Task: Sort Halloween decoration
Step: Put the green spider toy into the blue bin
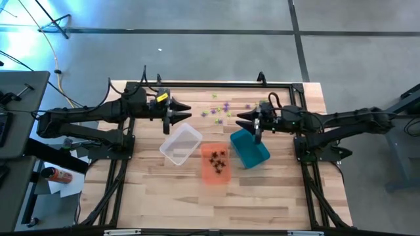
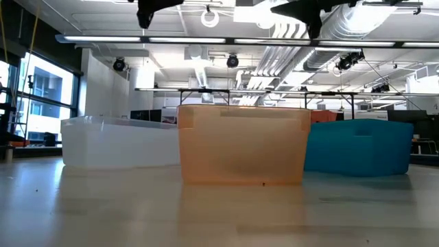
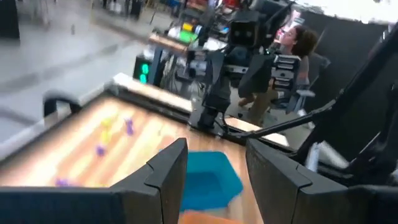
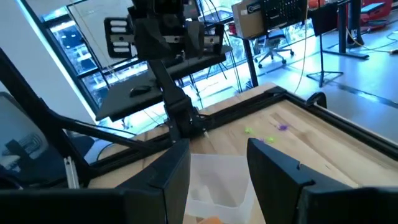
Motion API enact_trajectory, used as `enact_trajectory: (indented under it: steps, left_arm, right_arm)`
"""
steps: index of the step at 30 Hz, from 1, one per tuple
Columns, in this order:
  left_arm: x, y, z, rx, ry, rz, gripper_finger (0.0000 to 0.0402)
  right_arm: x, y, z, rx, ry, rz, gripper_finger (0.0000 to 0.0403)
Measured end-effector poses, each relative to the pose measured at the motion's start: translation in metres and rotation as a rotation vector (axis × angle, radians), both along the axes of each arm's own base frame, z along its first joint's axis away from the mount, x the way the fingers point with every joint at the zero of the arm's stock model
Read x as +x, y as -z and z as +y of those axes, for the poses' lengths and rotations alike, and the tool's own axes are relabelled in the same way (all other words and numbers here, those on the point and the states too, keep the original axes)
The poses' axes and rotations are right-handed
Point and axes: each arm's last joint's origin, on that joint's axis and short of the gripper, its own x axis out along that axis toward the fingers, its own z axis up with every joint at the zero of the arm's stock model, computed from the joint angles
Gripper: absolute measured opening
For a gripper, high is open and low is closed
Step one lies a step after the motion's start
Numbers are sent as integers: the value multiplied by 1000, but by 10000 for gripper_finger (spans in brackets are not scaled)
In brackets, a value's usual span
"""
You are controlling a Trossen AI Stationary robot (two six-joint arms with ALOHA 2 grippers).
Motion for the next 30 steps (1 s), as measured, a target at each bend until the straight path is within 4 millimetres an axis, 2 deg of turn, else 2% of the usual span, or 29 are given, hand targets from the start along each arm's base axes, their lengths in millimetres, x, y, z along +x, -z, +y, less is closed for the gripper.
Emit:
enact_trajectory:
  steps: [2,5,7,9,12,15,20,25,30]
  left_arm:
    - [-1,-2,0,-91,-21,41,152]
    - [-5,-17,3,-107,-96,164,152]
    - [-7,-18,9,-88,-225,332,152]
    - [-7,-10,17,-80,-377,492,152]
    - [-9,14,29,-143,-514,644,152]
    - [-13,52,36,-244,-582,743,152]
    - [-34,107,43,-424,-748,786,152]
    - [-57,154,46,-562,-847,809,152]
    - [-70,184,52,-620,-929,774,152]
  right_arm:
    - [1,1,0,-2,0,12,154]
    - [0,3,-1,-5,20,33,154]
    - [0,5,-1,-7,40,53,154]
    - [1,6,-1,-7,46,57,154]
    - [1,7,-1,-7,48,72,154]
    - [1,9,-1,-4,48,84,154]
    - [0,11,-1,23,52,108,154]
    - [0,14,-2,37,59,132,154]
    - [-1,14,-3,48,107,130,154]
